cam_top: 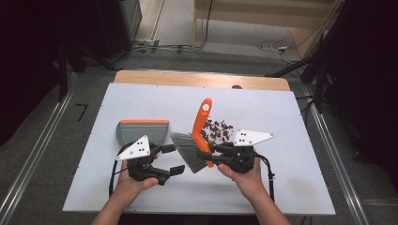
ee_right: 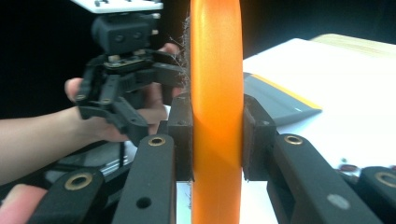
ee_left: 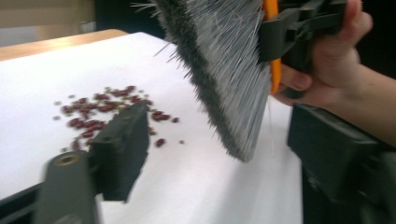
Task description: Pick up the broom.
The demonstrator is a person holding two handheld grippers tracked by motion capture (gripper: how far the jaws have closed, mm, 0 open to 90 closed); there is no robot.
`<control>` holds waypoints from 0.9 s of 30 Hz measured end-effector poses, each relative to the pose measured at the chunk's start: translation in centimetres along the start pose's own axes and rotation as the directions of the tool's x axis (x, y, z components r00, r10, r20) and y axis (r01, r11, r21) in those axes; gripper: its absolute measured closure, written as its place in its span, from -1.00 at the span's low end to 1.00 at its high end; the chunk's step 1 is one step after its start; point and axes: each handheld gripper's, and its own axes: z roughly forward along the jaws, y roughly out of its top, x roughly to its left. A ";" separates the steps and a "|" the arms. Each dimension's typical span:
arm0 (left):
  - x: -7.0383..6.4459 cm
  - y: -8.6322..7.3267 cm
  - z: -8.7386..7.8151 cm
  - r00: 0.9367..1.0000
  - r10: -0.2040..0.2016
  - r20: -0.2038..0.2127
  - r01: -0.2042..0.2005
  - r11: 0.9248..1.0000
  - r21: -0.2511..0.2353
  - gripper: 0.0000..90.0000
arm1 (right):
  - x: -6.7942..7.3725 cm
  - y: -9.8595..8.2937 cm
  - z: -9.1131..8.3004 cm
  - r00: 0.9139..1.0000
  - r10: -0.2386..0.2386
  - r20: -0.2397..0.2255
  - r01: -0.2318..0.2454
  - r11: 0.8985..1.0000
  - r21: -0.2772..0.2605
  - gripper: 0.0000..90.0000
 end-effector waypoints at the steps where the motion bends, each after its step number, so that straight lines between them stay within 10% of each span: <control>1: 0.1 0.0 -0.1 1.000 -0.004 -0.019 0.004 1.000 0.003 -0.76 | -0.1 0.0 -0.1 1.000 0.002 0.015 -0.002 1.000 0.002 0.53; 15: 0.6 -0.1 -1.6 0.991 -0.019 -0.132 0.017 1.000 -0.016 -1.00 | -1.5 -0.1 -1.1 0.970 0.025 0.242 -0.038 0.998 0.049 0.53; 27: 0.8 -0.3 -2.8 0.981 -0.005 -0.196 0.001 1.000 -0.020 -1.00 | -2.9 -0.3 -2.0 0.947 0.035 0.319 -0.058 0.996 0.064 0.53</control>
